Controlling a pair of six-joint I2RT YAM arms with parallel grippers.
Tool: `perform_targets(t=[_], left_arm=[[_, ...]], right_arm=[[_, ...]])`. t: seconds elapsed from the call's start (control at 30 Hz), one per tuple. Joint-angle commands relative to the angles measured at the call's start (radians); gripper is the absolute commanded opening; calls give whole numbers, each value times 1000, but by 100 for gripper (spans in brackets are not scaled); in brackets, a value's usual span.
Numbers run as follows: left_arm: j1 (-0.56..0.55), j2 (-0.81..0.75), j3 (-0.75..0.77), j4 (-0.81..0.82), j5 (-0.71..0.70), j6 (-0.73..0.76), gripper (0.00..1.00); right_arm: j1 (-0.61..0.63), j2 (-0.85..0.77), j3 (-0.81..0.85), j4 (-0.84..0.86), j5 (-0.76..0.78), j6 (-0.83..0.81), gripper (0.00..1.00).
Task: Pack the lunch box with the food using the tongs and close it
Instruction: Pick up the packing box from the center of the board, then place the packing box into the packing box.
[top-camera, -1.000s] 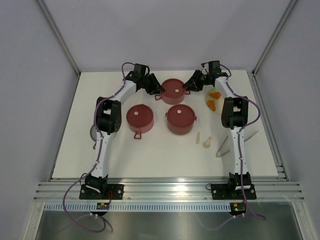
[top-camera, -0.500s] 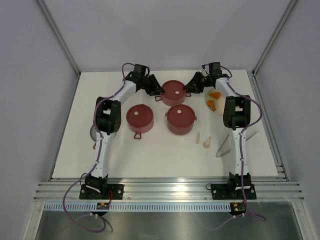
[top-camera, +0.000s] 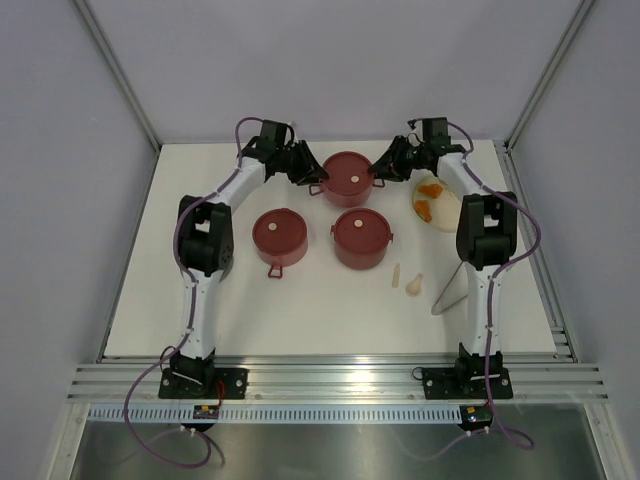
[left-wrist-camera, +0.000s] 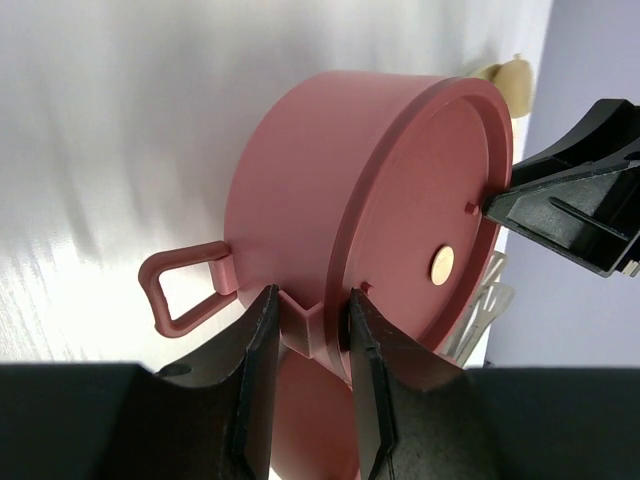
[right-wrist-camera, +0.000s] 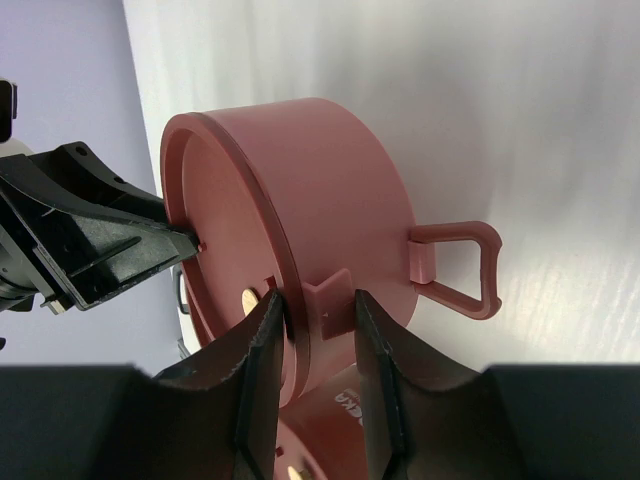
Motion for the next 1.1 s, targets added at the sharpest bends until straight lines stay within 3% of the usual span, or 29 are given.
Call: perform_targets(t=[0.0, 0.5, 1.07], left_arm=[[-7, -106, 21, 49, 45, 16, 0], [-10, -172, 52, 32, 112, 22, 0], [-92, -473, -279, 64, 108, 44, 0]], right_arm=[[12, -130, 12, 88, -12, 23, 0], [22, -291, -43, 100, 7, 53, 0], [24, -713, -529, 100, 86, 47, 0]])
